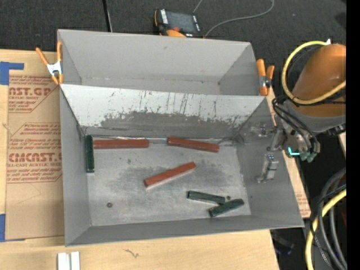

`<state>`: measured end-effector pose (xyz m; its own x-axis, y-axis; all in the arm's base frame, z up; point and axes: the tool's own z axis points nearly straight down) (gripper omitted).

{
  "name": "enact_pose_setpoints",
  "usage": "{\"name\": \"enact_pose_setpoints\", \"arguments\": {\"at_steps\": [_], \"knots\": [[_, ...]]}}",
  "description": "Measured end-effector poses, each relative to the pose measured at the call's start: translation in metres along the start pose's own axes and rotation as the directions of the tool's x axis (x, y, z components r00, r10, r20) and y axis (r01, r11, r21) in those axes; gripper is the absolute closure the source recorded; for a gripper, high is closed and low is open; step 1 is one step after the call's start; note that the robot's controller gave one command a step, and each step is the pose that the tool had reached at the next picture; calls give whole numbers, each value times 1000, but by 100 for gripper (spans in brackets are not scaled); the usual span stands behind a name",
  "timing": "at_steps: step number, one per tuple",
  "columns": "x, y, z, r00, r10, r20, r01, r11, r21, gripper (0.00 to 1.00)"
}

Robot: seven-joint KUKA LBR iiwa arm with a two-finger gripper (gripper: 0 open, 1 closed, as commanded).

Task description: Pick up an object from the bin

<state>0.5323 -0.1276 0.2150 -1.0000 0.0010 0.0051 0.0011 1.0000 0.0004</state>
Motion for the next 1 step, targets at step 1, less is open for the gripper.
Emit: {"name": "enact_pose_setpoints", "arguments": {"at_steps": [1], "knots": [[18, 42, -80, 994, -109, 15, 109, 994, 3, 0]]}}
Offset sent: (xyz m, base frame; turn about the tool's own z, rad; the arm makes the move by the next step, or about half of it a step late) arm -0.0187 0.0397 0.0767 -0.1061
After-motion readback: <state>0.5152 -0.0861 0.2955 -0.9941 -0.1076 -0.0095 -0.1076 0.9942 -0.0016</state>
